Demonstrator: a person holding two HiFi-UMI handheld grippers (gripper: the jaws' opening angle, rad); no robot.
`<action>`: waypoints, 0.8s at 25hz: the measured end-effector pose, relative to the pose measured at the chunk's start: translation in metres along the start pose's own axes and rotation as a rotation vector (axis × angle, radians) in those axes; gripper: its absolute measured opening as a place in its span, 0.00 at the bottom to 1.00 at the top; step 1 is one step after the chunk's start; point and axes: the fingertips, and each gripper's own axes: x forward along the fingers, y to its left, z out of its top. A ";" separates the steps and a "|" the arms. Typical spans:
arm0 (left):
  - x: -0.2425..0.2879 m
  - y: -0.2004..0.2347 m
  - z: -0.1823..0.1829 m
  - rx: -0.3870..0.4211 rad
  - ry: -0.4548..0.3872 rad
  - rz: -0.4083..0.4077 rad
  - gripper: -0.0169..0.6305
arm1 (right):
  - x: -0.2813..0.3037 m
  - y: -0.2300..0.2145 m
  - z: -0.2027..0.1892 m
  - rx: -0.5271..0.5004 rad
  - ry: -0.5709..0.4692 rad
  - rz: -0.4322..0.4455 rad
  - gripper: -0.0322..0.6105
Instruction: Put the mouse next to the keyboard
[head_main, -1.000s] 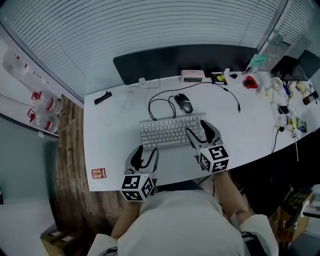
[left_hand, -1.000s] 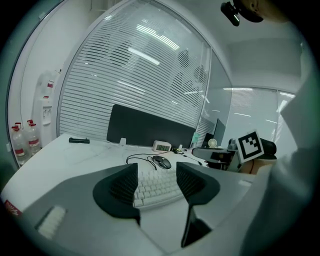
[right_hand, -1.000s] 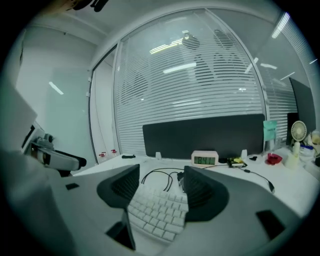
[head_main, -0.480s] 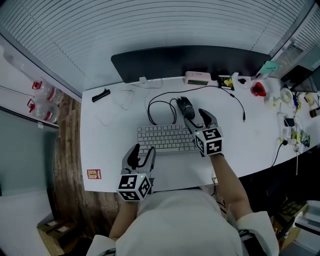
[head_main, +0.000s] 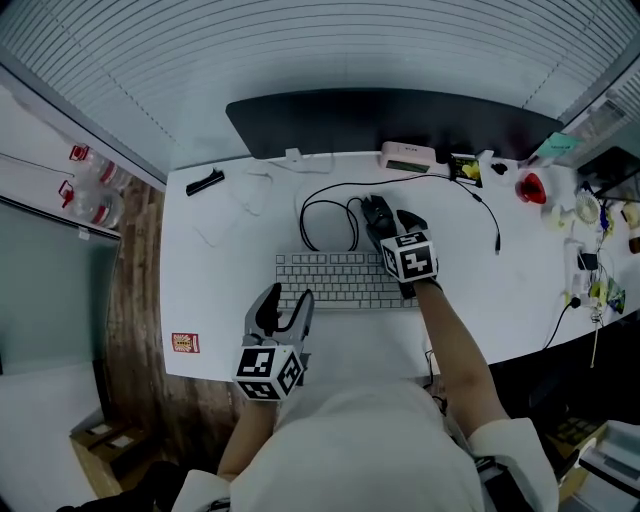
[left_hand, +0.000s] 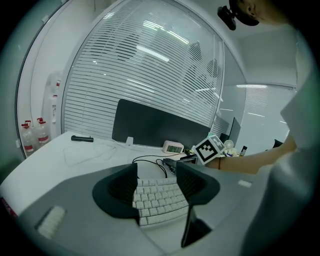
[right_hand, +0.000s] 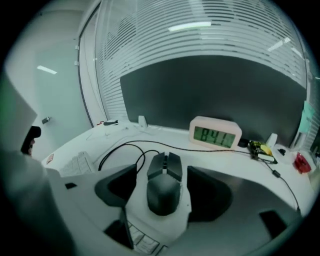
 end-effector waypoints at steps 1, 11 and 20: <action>0.001 0.000 0.000 -0.001 0.002 0.003 0.40 | 0.006 -0.001 -0.002 -0.002 0.024 0.004 0.52; 0.005 0.003 -0.002 -0.005 0.012 0.028 0.41 | 0.036 -0.007 -0.026 -0.027 0.231 0.005 0.51; 0.003 -0.001 -0.001 -0.001 0.006 0.024 0.41 | 0.032 -0.007 -0.024 -0.032 0.228 0.004 0.49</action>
